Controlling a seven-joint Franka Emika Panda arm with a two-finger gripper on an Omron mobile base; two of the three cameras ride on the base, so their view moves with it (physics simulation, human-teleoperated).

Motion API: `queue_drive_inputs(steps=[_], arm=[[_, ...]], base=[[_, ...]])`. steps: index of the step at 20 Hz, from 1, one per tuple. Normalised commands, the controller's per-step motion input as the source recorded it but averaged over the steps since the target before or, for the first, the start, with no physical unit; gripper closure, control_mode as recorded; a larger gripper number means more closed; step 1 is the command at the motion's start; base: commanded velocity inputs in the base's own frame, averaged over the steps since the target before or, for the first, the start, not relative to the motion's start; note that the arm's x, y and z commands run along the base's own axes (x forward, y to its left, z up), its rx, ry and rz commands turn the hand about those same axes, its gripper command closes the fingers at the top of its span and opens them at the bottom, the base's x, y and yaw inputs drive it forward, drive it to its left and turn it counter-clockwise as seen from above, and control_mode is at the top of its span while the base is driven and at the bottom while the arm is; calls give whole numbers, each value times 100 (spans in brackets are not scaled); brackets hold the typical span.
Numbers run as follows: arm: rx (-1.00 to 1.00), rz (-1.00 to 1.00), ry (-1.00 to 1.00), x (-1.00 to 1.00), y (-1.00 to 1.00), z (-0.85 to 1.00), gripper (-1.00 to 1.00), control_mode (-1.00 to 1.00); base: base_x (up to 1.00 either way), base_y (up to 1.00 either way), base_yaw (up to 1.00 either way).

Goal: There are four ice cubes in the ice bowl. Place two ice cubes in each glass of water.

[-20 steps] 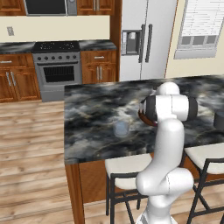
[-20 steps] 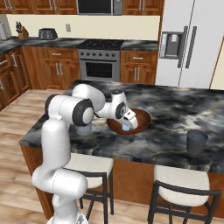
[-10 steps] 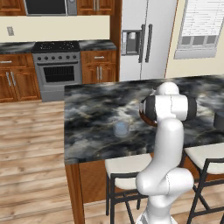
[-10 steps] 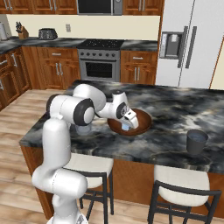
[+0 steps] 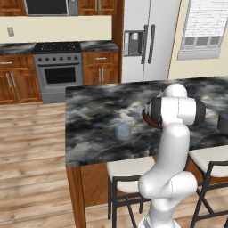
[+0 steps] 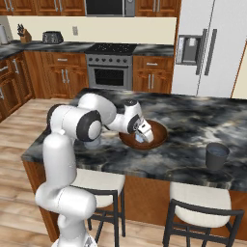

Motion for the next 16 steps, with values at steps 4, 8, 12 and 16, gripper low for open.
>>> queue_drive_inputs(steps=[4,8,12,16], arm=[[5,0,-29,-62,-9,90,100,-100],[4,2,-21,-75,0,100,100,-100],[0,12,-5,-73,24,100,100,-100],[0,17,1,-61,63,92,100,-100]], base=[[0,0,0],[0,0,0],[0,0,0],[0,0,0]])
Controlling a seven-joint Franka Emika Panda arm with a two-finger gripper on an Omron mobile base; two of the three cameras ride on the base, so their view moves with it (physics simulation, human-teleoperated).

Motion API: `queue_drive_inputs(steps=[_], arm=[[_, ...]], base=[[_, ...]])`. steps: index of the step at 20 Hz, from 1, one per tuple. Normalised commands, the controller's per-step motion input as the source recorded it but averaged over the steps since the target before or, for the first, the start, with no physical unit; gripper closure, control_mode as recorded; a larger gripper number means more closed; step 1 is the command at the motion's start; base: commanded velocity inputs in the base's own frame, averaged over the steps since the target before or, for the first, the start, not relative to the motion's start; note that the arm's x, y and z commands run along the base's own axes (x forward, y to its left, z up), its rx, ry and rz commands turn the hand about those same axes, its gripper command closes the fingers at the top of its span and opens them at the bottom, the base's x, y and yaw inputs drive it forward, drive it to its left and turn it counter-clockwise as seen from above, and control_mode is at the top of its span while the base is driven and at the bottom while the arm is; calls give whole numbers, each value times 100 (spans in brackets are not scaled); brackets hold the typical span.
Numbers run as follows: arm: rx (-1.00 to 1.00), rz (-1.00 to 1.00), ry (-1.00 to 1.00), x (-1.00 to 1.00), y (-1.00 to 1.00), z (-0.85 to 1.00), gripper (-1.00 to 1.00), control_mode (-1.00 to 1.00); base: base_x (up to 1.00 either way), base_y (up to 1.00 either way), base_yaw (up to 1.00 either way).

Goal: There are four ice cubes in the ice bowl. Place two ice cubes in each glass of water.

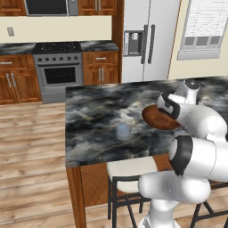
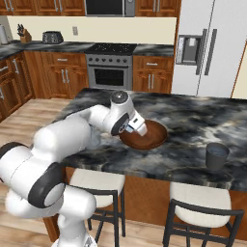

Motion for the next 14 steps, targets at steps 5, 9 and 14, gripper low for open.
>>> queue_drive_inputs(steps=[5,9,14], arm=[[-1,26,8,-33,96,70,100,-100],[-4,31,14,-16,100,32,100,-100],[-1,29,6,-3,77,1,100,-100]], base=[[0,0,0],[0,0,0],[0,0,0]])
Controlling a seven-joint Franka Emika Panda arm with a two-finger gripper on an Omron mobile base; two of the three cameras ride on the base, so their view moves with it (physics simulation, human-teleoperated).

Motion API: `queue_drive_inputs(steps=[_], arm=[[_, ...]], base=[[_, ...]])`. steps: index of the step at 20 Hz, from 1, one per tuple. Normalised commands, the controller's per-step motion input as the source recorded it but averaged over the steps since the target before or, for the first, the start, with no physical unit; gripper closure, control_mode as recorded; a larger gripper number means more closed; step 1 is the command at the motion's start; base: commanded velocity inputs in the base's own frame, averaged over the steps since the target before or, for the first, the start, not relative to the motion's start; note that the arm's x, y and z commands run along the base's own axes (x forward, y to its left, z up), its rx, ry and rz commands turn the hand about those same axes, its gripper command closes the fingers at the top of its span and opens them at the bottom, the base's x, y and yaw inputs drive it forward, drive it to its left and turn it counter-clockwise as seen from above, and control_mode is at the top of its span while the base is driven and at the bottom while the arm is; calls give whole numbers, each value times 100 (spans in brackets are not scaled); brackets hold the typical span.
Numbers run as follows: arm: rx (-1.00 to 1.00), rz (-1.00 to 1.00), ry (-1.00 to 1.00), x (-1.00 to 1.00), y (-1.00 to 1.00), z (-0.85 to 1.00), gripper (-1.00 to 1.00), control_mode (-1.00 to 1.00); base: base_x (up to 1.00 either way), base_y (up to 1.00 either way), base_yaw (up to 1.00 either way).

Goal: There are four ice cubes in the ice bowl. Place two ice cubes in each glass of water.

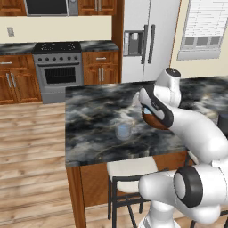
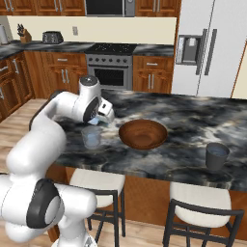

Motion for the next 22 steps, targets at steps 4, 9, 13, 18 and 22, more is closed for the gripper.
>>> queue_drive_inputs(steps=[4,9,13,18,22], arm=[[0,25,15,13,44,-1,100,-100],[-6,14,22,31,20,-29,100,-100],[-7,2,17,30,28,-39,100,-100],[0,0,1,30,17,-38,100,-100],[0,0,0,34,4,-34,100,-100]], base=[[0,0,0],[0,0,0],[0,0,0],[0,0,0],[0,0,0]])
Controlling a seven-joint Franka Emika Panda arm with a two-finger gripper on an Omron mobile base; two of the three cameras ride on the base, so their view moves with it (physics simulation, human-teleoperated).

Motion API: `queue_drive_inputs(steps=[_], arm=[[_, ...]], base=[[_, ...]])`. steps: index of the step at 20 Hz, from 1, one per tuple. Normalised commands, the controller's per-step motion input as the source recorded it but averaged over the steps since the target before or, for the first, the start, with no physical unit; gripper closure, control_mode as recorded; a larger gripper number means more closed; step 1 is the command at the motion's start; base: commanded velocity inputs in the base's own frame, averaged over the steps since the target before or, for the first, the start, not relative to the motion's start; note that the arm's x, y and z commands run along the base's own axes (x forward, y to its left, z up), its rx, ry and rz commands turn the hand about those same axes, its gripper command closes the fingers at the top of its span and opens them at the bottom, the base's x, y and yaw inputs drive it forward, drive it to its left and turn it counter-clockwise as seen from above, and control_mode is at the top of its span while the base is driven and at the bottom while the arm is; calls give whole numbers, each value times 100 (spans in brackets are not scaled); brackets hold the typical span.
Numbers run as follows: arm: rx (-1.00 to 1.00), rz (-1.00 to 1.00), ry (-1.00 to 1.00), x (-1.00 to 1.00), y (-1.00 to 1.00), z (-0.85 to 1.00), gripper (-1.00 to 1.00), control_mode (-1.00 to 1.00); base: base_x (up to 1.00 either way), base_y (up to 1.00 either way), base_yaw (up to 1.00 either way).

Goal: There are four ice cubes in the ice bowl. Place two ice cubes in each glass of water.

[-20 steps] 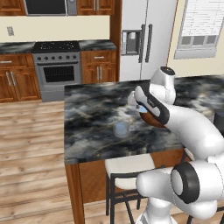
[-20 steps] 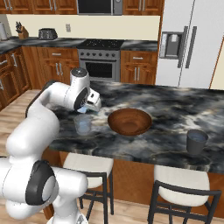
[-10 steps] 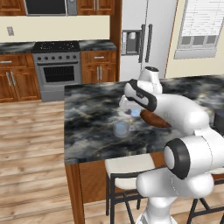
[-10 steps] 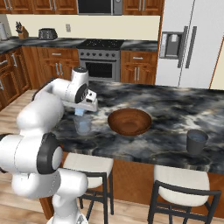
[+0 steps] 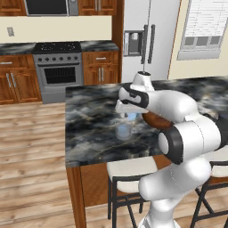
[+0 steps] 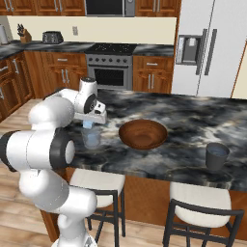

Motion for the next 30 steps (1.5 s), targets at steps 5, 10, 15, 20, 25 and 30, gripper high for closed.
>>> queue_drive_inputs(steps=[5,10,15,20,25,30], arm=[[0,0,0,37,0,-32,100,-100],[0,0,0,41,0,-26,100,-100],[0,0,0,21,0,-27,100,-100],[0,-1,0,5,0,-25,100,-100],[0,-3,0,0,1,-12,100,-100],[0,-2,0,1,10,-11,100,-100]], base=[[0,0,0],[0,0,0],[0,0,0],[0,0,0],[0,0,0],[0,0,0]])
